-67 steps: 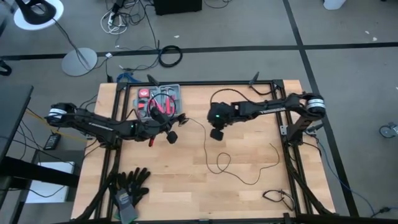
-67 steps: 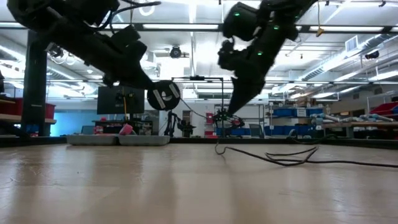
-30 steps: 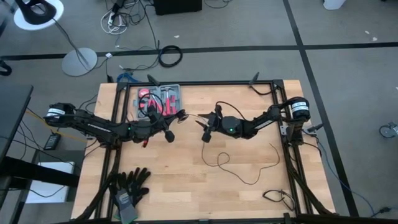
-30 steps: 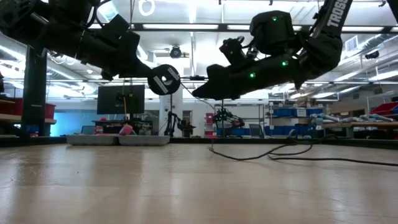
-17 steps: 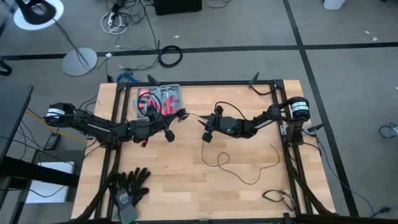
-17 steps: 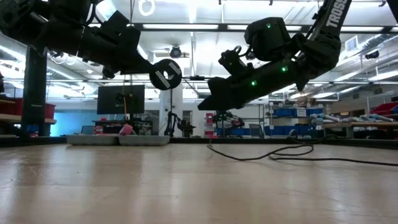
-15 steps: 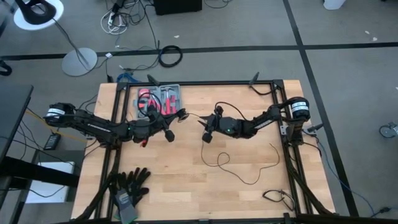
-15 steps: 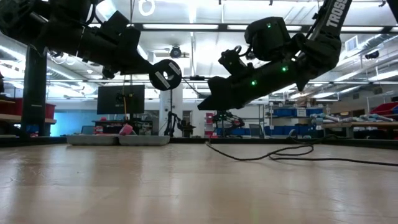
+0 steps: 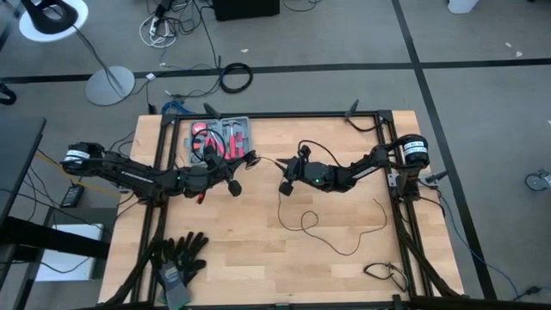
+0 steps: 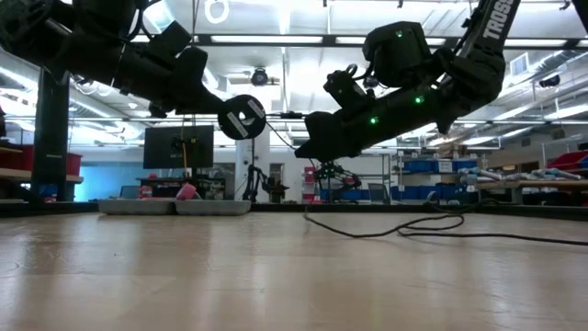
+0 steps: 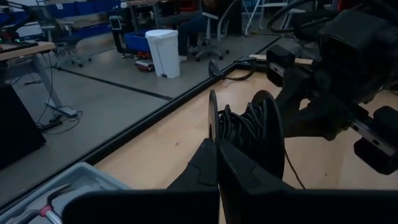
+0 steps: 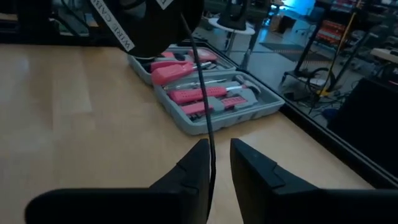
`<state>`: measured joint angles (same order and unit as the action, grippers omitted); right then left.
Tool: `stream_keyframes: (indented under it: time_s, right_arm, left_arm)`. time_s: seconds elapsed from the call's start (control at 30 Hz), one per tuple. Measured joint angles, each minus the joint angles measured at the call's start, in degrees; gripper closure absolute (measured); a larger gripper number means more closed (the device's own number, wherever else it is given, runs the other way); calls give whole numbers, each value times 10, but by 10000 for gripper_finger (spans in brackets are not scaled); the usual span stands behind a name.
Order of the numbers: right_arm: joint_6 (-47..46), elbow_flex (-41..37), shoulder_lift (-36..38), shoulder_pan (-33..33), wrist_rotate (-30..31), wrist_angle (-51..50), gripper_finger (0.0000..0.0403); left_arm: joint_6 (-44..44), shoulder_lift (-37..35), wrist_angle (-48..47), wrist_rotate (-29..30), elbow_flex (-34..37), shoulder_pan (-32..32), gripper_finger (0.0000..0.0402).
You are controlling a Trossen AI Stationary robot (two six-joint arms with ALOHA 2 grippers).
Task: Coil cords
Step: Coil the black wire onto the spool
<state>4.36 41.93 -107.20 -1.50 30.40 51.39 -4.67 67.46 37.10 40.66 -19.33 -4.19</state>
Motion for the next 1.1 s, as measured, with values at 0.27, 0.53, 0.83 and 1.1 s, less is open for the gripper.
stream_keyframes:
  time_s: [0.27, 0.53, 0.83, 1.1]
  right_arm:
    - [0, 0, 0, 12, 0, -1, 345]
    - [-17, 0, 0, 14, 1, -21, 348]
    - [-18, 0, 0, 14, 3, -3, 365]
    - [-19, 0, 0, 15, 3, -1, 398]
  left_arm:
    - [0, 0, -6, 3, 0, 0, 402]
    - [-3, 0, 12, 3, 0, 0, 402]
    - [-3, 0, 8, 3, 0, 0, 402]
    - [-3, 0, 7, 3, 0, 0, 402]
